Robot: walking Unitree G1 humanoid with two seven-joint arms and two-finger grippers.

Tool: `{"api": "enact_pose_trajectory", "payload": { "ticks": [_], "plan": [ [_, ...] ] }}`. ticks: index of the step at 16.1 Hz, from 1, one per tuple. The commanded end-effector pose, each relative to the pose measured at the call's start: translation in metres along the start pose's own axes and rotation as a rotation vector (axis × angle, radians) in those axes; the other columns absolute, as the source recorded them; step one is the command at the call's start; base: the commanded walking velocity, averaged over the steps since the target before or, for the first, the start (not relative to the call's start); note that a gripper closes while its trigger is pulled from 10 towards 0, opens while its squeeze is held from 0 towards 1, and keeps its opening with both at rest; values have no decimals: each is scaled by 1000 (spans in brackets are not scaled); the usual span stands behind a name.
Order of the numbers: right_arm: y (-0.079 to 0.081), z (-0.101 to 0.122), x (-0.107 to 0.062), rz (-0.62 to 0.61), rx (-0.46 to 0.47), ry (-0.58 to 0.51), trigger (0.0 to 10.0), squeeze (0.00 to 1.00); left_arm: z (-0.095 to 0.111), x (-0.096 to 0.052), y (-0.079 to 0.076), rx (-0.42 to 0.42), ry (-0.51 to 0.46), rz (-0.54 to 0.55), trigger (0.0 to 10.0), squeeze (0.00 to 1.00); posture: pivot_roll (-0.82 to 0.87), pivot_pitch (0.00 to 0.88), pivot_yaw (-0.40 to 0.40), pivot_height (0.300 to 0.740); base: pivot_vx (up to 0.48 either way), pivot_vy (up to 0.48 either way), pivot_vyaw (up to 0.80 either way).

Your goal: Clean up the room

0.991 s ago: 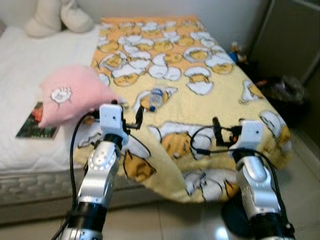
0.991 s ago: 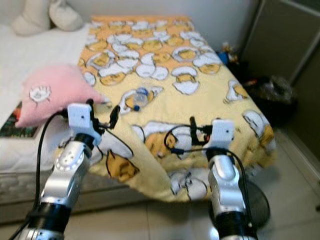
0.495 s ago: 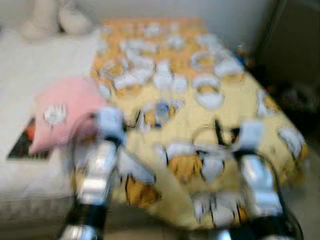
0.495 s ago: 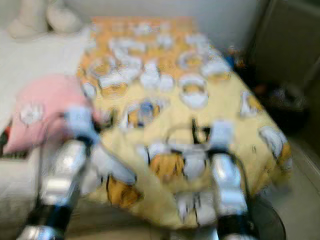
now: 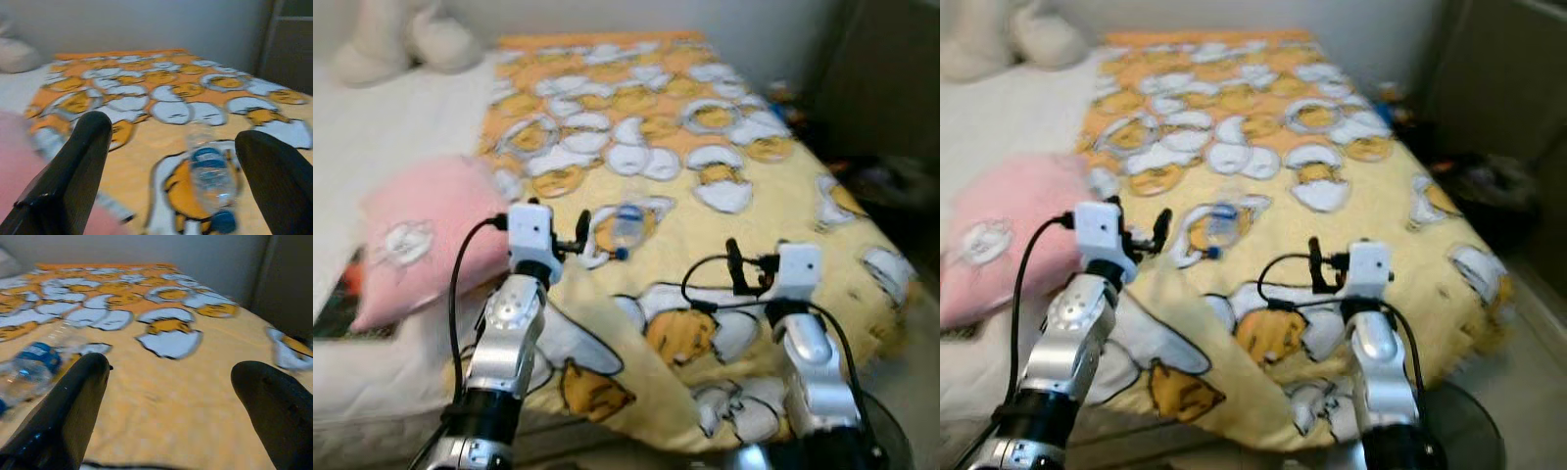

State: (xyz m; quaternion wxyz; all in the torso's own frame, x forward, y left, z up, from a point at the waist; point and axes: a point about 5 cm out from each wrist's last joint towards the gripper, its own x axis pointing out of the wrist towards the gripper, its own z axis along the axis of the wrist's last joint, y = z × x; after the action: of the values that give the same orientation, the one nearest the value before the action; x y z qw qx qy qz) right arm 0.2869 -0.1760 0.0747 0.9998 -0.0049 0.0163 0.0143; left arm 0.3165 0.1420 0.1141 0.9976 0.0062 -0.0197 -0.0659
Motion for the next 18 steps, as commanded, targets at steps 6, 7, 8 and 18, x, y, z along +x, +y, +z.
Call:
{"api": "enact_pose_trajectory", "payload": {
  "ticks": [6,7,8,18],
  "plan": [
    [-5,10,-5,-12,-33,-46,10000,0,-4,0,-3,-14,29,2,10000,0,-109,0,27,736,0,0,-202],
    [-3,11,-5,4,-43,-46,10000,0,-3,1,-3,-13,28,2,10000,0,-113,0,28,736,0,0,0],
    [-2,10,-5,3,-32,-40,10000,0,-3,1,-4,-12,27,1,10000,0,-119,0,31,736,0,0,-769],
    [-5,12,-13,-34,-28,-63,10000,0,8,11,-18,-39,-11,-83,10000,0,-147,0,52,736,226,0,-190]
  ]
}}
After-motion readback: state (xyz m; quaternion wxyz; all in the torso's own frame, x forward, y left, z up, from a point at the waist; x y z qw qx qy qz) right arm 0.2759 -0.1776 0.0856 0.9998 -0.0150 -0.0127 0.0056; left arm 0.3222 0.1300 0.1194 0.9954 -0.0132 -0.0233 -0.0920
